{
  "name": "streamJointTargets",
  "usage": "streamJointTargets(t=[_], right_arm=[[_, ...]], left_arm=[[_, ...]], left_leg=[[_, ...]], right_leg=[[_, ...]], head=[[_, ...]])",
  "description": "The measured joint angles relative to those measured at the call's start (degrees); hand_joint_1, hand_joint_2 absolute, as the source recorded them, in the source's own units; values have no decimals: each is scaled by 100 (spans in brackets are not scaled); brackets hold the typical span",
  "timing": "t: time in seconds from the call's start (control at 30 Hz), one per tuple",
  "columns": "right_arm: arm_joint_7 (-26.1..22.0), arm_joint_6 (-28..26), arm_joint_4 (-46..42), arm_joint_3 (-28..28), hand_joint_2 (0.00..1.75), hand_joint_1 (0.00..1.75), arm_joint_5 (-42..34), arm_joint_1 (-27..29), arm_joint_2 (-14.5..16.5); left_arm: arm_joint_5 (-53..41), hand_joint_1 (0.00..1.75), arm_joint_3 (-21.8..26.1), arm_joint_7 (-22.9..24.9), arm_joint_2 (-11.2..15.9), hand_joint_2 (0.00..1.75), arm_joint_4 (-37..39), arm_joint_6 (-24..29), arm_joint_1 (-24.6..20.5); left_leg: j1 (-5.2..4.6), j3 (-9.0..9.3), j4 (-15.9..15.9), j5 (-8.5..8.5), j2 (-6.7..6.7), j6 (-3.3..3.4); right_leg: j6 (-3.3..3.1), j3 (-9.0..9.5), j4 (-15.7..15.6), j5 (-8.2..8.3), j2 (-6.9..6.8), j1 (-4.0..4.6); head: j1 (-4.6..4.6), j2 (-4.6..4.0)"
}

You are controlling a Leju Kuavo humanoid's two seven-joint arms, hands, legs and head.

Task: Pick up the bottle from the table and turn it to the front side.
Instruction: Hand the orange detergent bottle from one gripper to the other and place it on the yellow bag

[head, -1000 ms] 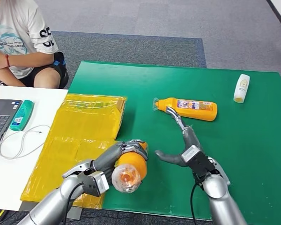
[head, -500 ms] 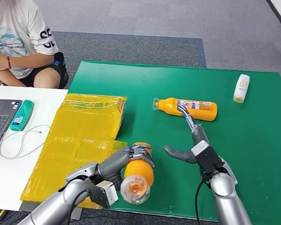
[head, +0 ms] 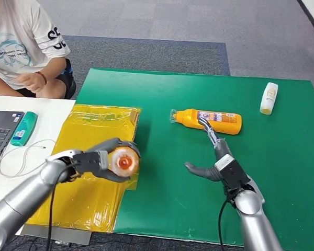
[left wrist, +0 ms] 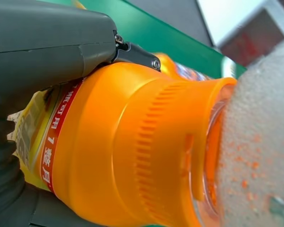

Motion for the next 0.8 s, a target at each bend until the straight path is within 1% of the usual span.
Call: streamJointTargets(t=[0.1, 0.2, 0.3, 0.43, 0.5, 0.6, 0.7, 0.8], right_arm=[[-8, -2, 101, 5, 175, 0, -27, -6, 0], [-8, -11, 188, 17, 175, 0, -33, -15, 1], [-8, -31, 249, 21, 175, 0, -33, -18, 9], [-9, -44, 298, 23, 175, 0, -33, -40, 22], [-9, -43, 320, 33, 175, 0, -35, -83, 41], [-18, -14, 409, 103, 175, 0, -42, -227, 77], [-22, 9, 557, 233, 175, 0, -67, -413, 133], [-22, 14, 695, 357, 175, 0, -99, -571, 194]], left_arm=[[234, 175, 154, 135, 282, 175, 128, -100, -352], [376, 175, 250, 259, 482, 175, 183, -128, -597], [325, 175, 272, 421, 615, 175, 214, -116, -776], [183, 175, 182, 637, 733, 175, 286, -177, -1074], [322, 175, 101, 663, 776, 175, 353, -401, -1245], [933, 175, -108, 645, 843, 175, 501, -955, -1520], [1448, 175, -464, 719, 909, 175, 761, -1376, -1788], [1776, 175, -818, 752, 927, 175, 1143, -1623, -1949]], left_leg=[[1, -1, 0, 1, 0, -1], [0, -3, 0, 1, 0, -1], [-1, -5, 0, 0, -1, -1], [-1, -10, 0, 0, -1, -1], [-1, -10, 0, 1, -1, -1], [0, -9, 0, 1, 0, -2], [0, -9, 0, 2, 0, -2], [0, -9, 0, 2, 0, -3]], right_leg=[[0, 0, 1, 0, -1, 1], [1, 0, 1, -1, -1, 0], [1, -1, 0, -1, 0, 0], [1, -5, 0, 0, -2, -1], [-1, -6, 1, 1, -1, 0], [-3, -7, 2, 2, 0, 0], [-3, -8, 2, 3, 2, 0], [-3, -9, 2, 2, 2, 0]], head=[[0, 1], [1, 1], [1, 0], [1, 0], [0, 0], [1, 0], [1, 1], [-1, 1]])
